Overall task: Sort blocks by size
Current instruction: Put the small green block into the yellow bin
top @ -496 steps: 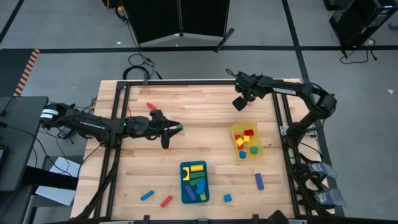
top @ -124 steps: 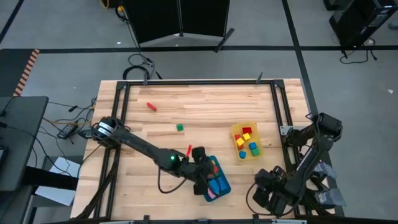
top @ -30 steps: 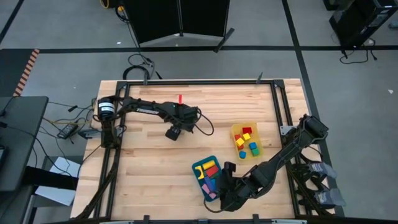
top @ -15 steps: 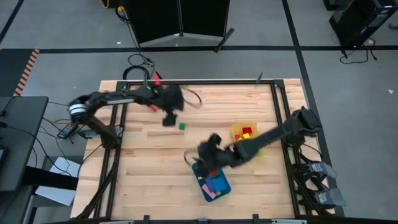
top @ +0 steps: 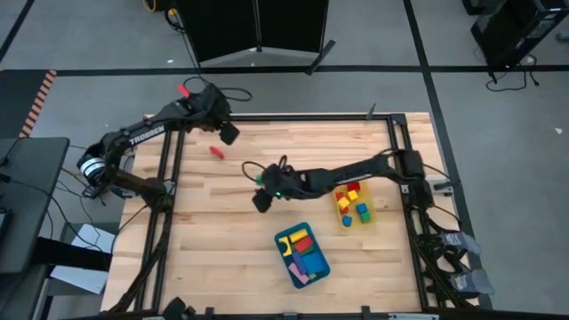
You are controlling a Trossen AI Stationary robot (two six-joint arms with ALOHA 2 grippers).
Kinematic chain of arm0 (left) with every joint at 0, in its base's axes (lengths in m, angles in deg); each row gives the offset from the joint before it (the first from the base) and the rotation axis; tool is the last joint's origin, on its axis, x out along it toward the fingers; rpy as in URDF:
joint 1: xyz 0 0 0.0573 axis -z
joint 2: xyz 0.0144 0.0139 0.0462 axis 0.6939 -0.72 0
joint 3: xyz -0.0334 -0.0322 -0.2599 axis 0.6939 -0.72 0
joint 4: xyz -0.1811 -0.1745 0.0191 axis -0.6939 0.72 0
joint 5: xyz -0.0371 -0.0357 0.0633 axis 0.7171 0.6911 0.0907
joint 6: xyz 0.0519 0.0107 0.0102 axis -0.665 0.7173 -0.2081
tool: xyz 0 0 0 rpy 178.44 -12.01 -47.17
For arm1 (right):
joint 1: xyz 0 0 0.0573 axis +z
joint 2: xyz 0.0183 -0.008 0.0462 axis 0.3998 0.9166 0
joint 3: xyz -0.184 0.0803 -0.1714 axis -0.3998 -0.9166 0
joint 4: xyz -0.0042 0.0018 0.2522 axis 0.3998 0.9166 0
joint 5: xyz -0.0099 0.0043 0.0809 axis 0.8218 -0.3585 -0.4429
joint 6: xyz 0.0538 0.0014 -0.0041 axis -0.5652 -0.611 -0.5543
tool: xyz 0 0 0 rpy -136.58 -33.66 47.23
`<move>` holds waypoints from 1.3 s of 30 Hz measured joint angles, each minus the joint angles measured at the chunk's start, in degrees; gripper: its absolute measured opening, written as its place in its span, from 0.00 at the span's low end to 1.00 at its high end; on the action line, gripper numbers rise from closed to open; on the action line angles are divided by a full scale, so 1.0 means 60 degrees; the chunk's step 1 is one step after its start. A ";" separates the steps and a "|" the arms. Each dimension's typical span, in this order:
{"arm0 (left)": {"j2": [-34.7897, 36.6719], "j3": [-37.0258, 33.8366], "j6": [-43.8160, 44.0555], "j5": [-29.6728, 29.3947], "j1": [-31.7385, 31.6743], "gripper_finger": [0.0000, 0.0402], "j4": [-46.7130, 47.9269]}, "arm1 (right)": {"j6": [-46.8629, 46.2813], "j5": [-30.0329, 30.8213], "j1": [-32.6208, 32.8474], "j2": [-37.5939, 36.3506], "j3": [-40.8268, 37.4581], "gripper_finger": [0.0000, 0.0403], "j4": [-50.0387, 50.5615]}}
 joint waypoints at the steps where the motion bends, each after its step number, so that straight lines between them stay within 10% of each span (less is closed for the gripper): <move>1: -0.0009 0.0000 -0.0029 0.0011 -0.0112 0.63 -0.0012 | 0.0009 -0.0135 -0.0100 0.0257 0.0286 0.68 -0.0026; 11: -0.0052 0.0000 -0.0765 0.0010 -0.0681 0.63 0.0011 | 0.0069 -0.0145 -0.0702 0.2934 0.4385 0.68 0.2782; 16: -0.0053 0.0000 -0.1177 0.0046 -0.0821 0.63 0.0001 | 0.3632 -0.0458 -0.0749 0.3498 0.5882 0.69 0.3529; 27: -0.0009 0.0000 -0.1752 0.0768 -0.0988 0.63 0.0292 | 1.1652 -0.2267 -0.0992 0.3239 0.6390 0.75 0.5635; 39: -0.0007 0.0000 -0.1828 0.0931 -0.0992 0.63 0.0254 | 1.3991 -0.3134 -0.1624 0.3272 0.6373 0.76 0.6075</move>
